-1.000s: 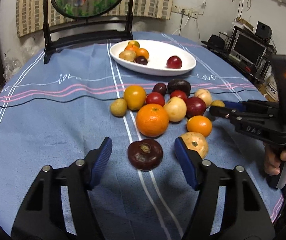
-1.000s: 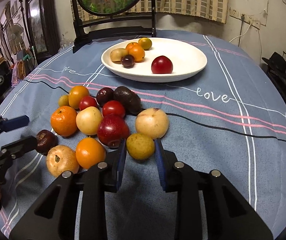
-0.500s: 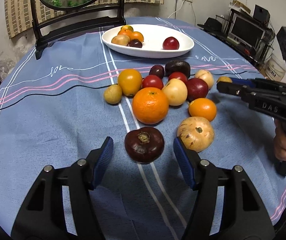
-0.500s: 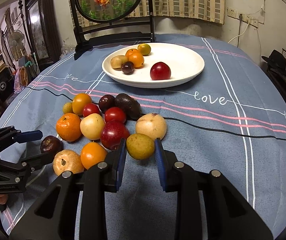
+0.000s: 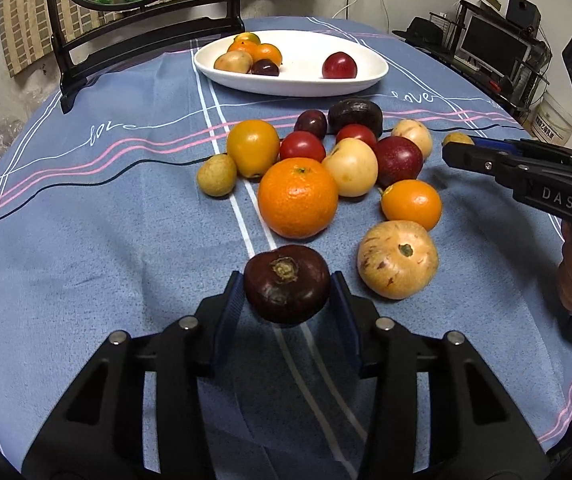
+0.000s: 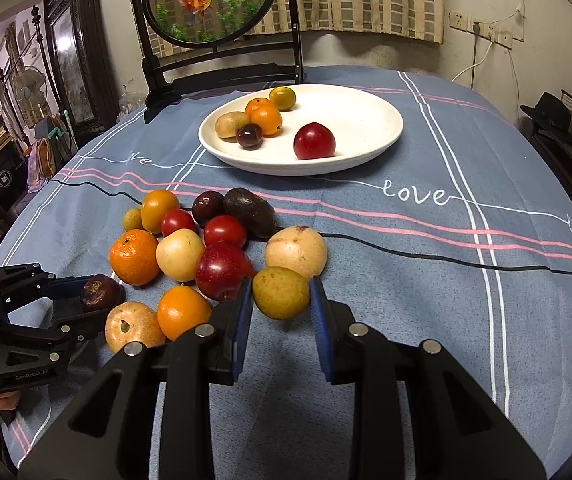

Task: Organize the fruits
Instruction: 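Grasp the green-yellow pear with the right tool while the left tool grasps the dark plum, then carry the pear and plum over the white plate and open both tools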

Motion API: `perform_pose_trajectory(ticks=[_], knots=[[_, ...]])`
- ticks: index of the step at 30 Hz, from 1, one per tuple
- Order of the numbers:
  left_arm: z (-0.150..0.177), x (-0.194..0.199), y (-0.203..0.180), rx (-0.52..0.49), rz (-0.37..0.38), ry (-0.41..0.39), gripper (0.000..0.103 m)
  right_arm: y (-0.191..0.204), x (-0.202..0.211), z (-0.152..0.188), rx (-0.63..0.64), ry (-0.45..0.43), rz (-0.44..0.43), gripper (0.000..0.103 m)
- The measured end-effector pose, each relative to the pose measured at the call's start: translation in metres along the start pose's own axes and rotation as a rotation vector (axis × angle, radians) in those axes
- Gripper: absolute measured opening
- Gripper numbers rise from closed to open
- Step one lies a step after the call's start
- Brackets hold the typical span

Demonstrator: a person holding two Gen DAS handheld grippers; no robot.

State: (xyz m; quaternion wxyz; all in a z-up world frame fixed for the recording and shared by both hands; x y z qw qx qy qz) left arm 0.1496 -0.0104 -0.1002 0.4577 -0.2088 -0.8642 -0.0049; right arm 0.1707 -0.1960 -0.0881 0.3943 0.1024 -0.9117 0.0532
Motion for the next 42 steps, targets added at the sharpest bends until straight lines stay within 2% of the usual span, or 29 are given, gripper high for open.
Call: perform_pose_trajectory(ticks=[18,24,28,32,35,37,42], knots=[[0.008,0.024,-0.003,0.044,0.039,-0.08,0.043,0.005,0.002,0.003,0.023,-0.009,-0.001,0.029],[-0.002,0.057,-0.004,0.047,0.093,-0.153,0.043,0.014,0.022,-0.001,0.013,-0.074,-0.131,0.029],[-0.029,0.071,0.0,0.024,0.11,-0.182,0.043,0.021,0.029,-0.007,0.009,-0.093,-0.194,0.029],[-0.077,0.071,0.008,0.024,0.118,-0.229,0.043,0.016,0.03,-0.036,0.0,-0.142,-0.143,0.029],[-0.127,0.052,0.02,0.051,0.118,-0.248,0.043,0.004,0.016,-0.069,-0.029,-0.176,-0.077,0.029],[-0.149,0.033,0.026,0.071,0.13,-0.23,0.043,-0.005,0.001,-0.087,-0.051,-0.19,-0.042,0.029],[-0.191,-0.025,0.028,0.056,0.094,-0.162,0.043,-0.036,-0.052,-0.118,-0.118,-0.144,0.023,0.029]])
Point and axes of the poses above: each gripper's, at about its wrist camera, not at the fingertips, and x roughly against the way its jaws point, y to its left, z to its underside, the point moved 5 cm from there along -x, roughly the way its jaws point, and after that the axes turned 10 degrees about z, right-handed, at the moved point
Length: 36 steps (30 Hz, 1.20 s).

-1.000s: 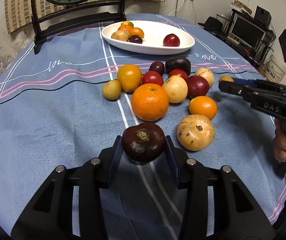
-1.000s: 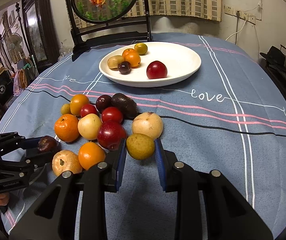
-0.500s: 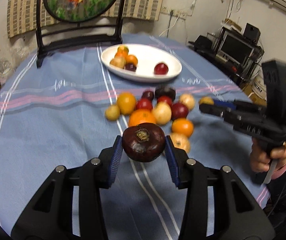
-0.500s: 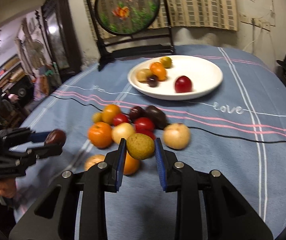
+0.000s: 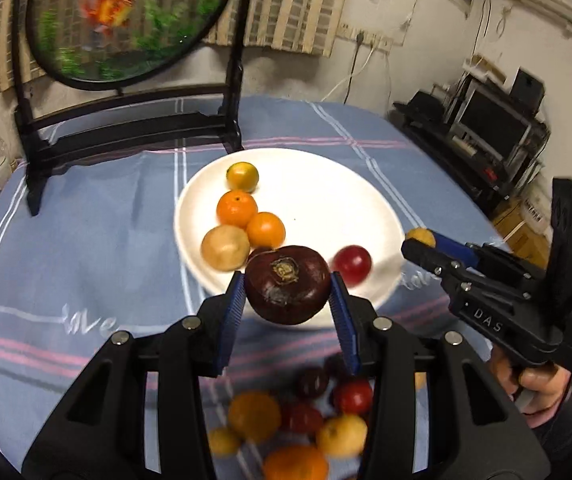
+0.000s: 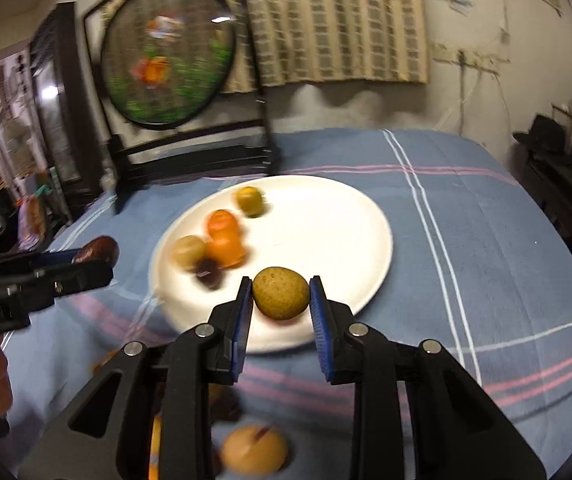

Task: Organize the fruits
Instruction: 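Carry the pear and plum over the white plate and open both tools, then return both tools to the fruit cluster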

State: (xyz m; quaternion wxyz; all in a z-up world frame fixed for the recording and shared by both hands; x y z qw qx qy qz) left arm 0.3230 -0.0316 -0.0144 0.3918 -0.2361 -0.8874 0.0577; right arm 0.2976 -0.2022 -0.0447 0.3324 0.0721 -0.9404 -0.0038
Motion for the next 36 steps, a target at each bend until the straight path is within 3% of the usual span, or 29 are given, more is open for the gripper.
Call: perform_pose_trajectory(ticks=[5,11,12,13,14,19,23,30,36], knots=[[-0.007,-0.043,-0.004,-0.033,-0.023,0.057,0.043,-0.017,-0.037,-0.004,-0.026,0.049,0.017,0.029],[-0.008,-0.064,0.001,-0.035,-0.048,0.09,0.046,-0.016,-0.057,0.002,0.01,0.071,0.015,0.031],[-0.006,-0.062,0.001,-0.034,-0.056,0.089,0.064,-0.015,-0.057,0.002,0.013,0.078,0.008,0.035],[-0.006,-0.059,0.001,-0.036,-0.066,0.084,0.075,-0.015,-0.057,0.003,0.015,0.085,0.014,0.046],[-0.007,-0.049,0.0,-0.047,-0.086,0.046,0.085,-0.017,-0.055,0.001,0.013,0.076,0.029,0.064],[-0.002,0.003,-0.005,-0.061,-0.116,-0.047,0.092,-0.02,-0.022,-0.001,-0.007,0.014,0.019,0.065],[0.023,0.046,-0.002,0.002,-0.124,-0.096,0.098,-0.016,0.011,0.013,-0.013,0.013,-0.013,0.065],[0.116,0.105,0.002,0.099,-0.133,-0.128,0.099,-0.003,0.049,0.059,0.005,0.045,-0.046,0.065],[0.177,0.105,-0.002,0.125,-0.152,-0.083,0.099,0.003,0.056,0.087,0.032,0.065,-0.017,0.065]])
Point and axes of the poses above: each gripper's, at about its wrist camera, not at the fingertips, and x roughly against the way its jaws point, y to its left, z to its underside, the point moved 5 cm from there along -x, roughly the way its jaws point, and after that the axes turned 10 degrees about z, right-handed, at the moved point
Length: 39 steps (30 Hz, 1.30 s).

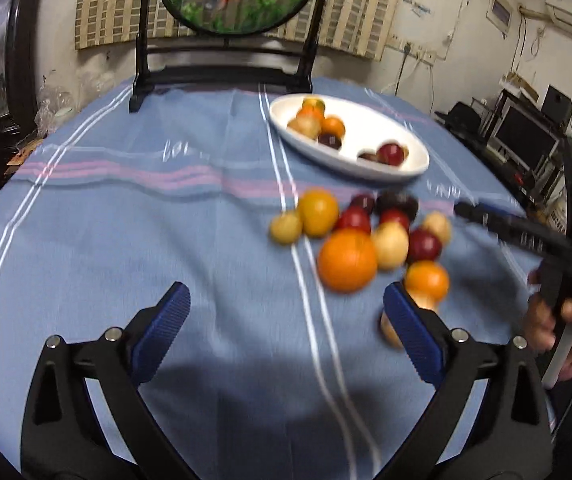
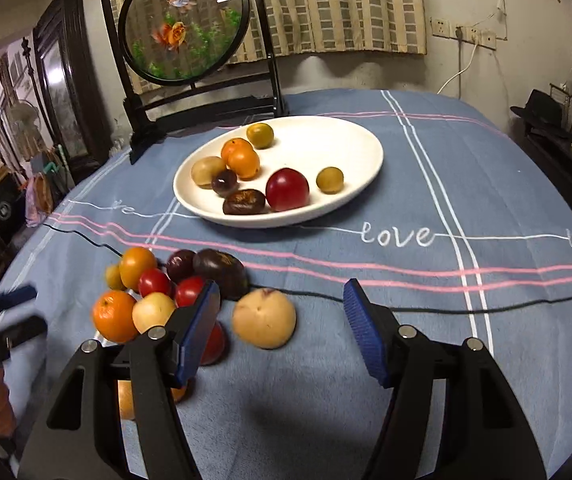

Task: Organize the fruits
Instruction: 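Return both tools to the fruit cluster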

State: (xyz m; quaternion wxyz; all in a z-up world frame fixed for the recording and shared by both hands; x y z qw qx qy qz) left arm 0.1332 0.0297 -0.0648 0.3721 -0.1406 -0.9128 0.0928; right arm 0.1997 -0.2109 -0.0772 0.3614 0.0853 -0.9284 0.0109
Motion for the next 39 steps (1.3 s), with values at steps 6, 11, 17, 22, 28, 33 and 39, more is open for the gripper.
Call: perform_pose_trajectory(ticks=[6,11,17,22,28,33,39], knots=[[0.012,-0.006,0.0,0.009,0.019,0.061,0.099,-0.002,-0.009,0.006,-0.021,0.044,-0.007,0.065],[0.013,-0.01,0.001,0.021,0.022,0.08,0.099,0.004,-0.014,0.01,0.028,0.051,0.03,0.065],[0.013,-0.008,0.0,0.016,0.015,0.069,0.099,0.012,-0.024,0.016,0.079,0.073,0.045,0.06],[0.012,-0.006,-0.001,0.007,0.014,0.059,0.099,0.012,-0.029,0.016,0.085,0.08,0.046,0.059],[0.012,-0.005,-0.002,0.002,0.016,0.053,0.099,0.012,-0.034,0.013,0.066,0.09,0.035,0.059],[0.012,-0.005,-0.002,-0.001,0.014,0.052,0.099,0.012,-0.038,0.01,0.048,0.1,0.029,0.059],[0.012,-0.006,-0.002,0.004,0.014,0.054,0.099,0.012,-0.042,0.008,0.03,0.108,0.022,0.057]])
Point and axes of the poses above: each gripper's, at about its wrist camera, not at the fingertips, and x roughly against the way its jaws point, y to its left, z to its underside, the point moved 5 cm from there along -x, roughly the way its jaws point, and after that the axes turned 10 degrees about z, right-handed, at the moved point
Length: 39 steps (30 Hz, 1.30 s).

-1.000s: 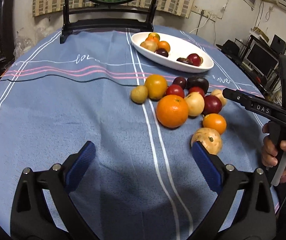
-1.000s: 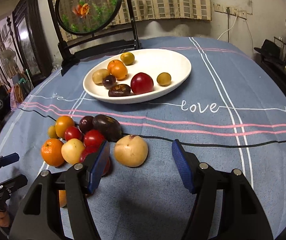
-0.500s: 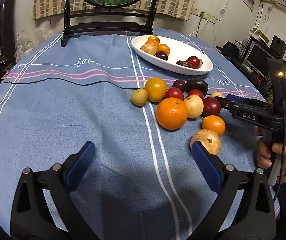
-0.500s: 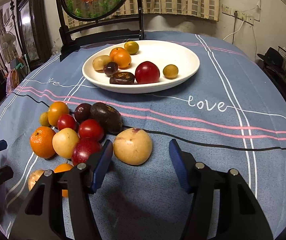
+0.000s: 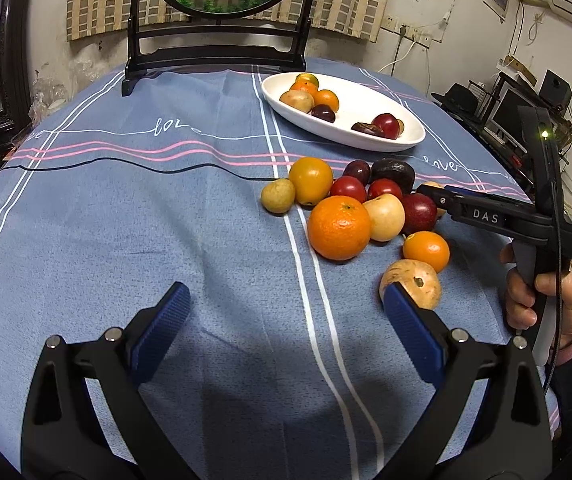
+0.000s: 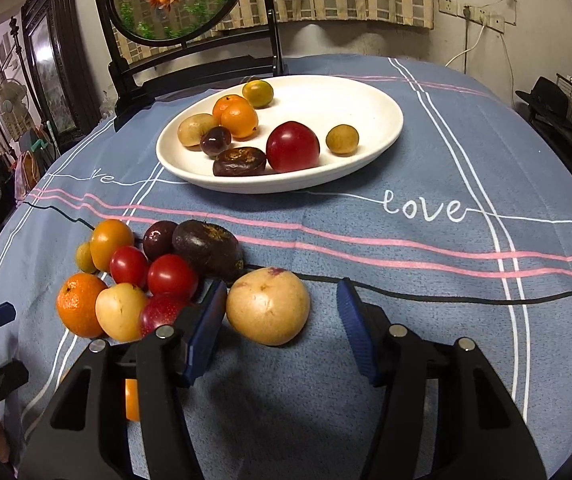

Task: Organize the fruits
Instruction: 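Return both tools to the fruit cluster, then grasp the large pale pear with the right tool while the left tool grasps the russet pear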

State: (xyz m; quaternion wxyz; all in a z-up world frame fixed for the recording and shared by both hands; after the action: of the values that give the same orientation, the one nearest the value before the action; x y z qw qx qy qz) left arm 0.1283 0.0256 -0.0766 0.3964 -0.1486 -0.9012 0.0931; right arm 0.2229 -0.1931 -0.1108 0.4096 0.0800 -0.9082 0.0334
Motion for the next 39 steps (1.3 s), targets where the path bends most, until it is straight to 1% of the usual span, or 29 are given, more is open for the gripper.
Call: perform_pose_trajectory(ticks=[2,5,10,12,17,21,24,26,27,29,30,32,34,39], knots=[[-0.001,0.0,0.0,0.0,-0.001,0.0,0.099,0.002,0.0,-0.001,0.002,-0.001,-0.007,0.051],[-0.001,0.0,0.0,-0.003,-0.001,-0.005,0.099,0.005,0.0,-0.001,0.002,0.0,-0.02,0.046],[-0.001,-0.001,0.0,-0.009,-0.002,-0.006,0.099,0.001,-0.006,-0.001,-0.045,0.027,-0.06,0.046],[-0.001,-0.001,0.0,-0.01,-0.003,-0.006,0.099,0.001,-0.006,-0.001,-0.056,0.032,-0.075,0.042],[-0.001,-0.001,-0.001,-0.013,0.003,-0.004,0.099,-0.003,0.002,-0.003,-0.083,0.008,-0.076,0.042],[0.001,0.004,-0.017,-0.081,0.042,-0.023,0.098,-0.021,0.021,-0.011,-0.154,-0.054,-0.081,0.042],[0.003,0.004,-0.041,-0.18,0.077,-0.02,0.097,-0.027,0.026,-0.012,-0.176,-0.063,-0.079,0.042],[0.004,0.002,-0.055,-0.224,0.095,-0.015,0.09,-0.028,0.029,-0.013,-0.179,-0.067,-0.082,0.042],[0.004,-0.001,-0.062,-0.23,0.116,-0.006,0.085,-0.027,0.03,-0.013,-0.18,-0.069,-0.086,0.042],[0.004,-0.007,-0.07,-0.235,0.14,0.019,0.079,-0.026,0.033,-0.014,-0.183,-0.077,-0.097,0.042],[0.004,-0.012,-0.074,-0.245,0.136,0.031,0.077,-0.026,0.033,-0.015,-0.182,-0.078,-0.099,0.042],[0.005,-0.021,-0.079,-0.263,0.122,0.053,0.076,-0.026,0.036,-0.014,-0.189,-0.081,-0.105,0.042],[0.005,-0.026,-0.081,-0.262,0.123,0.07,0.074,-0.029,0.037,-0.014,-0.201,-0.08,-0.114,0.042],[0.005,-0.035,-0.081,-0.246,0.124,0.098,0.064,-0.029,0.037,-0.015,-0.21,-0.075,-0.117,0.042]])
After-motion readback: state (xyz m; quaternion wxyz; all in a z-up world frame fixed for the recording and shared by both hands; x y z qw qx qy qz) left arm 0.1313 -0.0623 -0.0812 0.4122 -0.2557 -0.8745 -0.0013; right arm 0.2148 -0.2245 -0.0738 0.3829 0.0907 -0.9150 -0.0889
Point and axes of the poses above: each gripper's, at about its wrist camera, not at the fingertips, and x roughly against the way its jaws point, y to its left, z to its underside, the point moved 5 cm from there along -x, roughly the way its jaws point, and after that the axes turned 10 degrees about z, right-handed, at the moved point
